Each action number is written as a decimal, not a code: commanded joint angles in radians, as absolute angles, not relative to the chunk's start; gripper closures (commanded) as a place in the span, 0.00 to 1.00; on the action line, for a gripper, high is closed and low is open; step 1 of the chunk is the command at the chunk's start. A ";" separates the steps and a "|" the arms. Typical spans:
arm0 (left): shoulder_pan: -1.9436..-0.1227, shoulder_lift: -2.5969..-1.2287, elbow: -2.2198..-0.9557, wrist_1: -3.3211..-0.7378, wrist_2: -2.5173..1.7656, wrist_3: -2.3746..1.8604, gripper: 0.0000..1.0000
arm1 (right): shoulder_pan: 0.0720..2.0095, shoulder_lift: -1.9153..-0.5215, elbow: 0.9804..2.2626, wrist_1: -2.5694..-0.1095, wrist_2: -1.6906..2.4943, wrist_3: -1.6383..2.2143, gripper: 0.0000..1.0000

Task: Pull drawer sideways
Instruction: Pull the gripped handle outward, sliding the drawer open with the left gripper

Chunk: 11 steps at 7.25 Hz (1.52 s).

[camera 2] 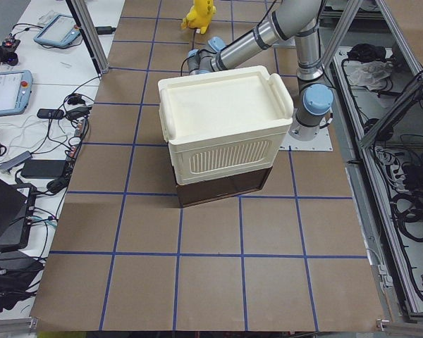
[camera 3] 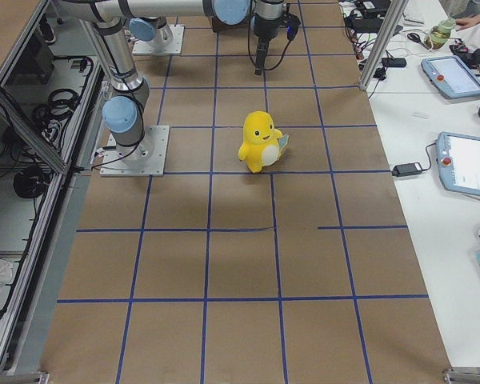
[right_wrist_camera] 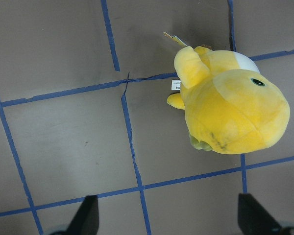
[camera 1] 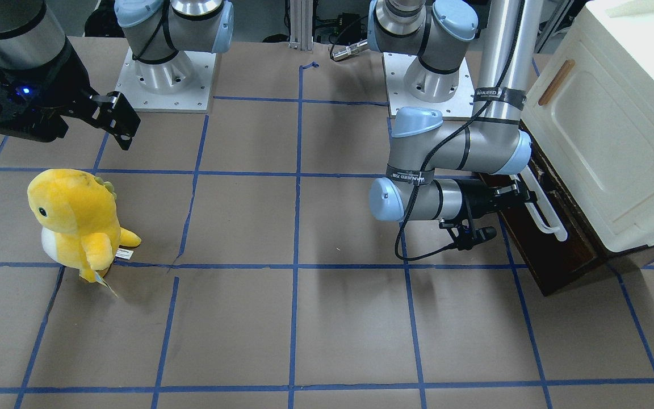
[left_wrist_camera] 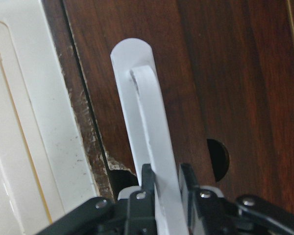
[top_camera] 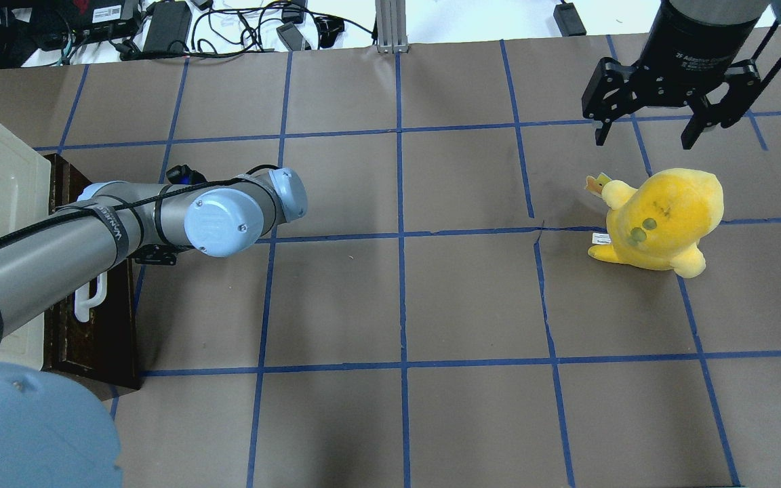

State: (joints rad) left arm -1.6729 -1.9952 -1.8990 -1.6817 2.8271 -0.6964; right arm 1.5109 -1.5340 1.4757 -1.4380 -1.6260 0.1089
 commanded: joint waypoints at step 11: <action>-1.729 -1.996 -1.888 -1.694 2.826 -0.693 0.87 | 1.511 -1.534 1.476 -1.439 -1.626 0.109 0.00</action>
State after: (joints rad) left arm -1.7214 -1.9967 -1.8897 -1.6947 2.8257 -0.6945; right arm 1.5104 -1.5340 1.4757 -1.4387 -1.6260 0.1089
